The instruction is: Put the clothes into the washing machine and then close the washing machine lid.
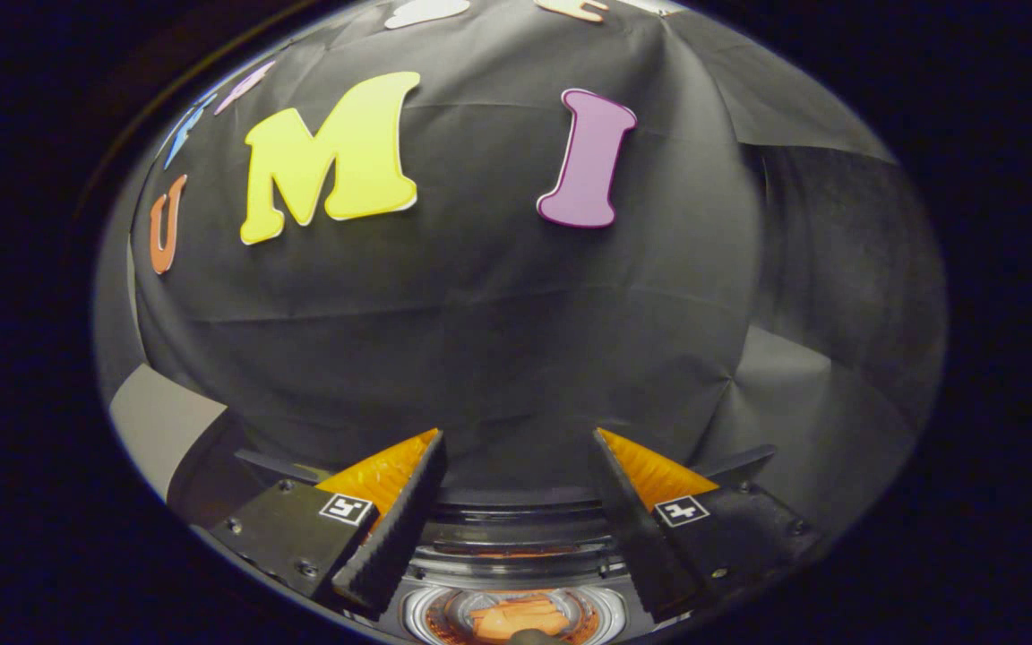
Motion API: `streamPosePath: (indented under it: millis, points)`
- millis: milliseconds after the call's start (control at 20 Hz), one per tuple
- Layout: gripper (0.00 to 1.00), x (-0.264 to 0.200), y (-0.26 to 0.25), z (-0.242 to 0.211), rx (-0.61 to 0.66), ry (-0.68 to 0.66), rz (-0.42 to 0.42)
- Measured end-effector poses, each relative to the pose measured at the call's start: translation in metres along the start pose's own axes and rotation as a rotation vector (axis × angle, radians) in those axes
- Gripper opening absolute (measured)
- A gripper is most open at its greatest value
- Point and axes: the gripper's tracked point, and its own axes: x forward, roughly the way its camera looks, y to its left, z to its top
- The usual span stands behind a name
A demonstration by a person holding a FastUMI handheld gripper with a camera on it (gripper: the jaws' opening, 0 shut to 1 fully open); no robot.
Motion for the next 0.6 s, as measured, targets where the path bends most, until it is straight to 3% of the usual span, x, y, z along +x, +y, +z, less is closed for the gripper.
streamPosePath:
  millis: [250,600]
  points:
    - [0.99,0.000,0.002,0.006,0.013,-0.129,0.029]
    - [0.99,-0.001,0.001,0.011,0.016,-0.211,0.037]
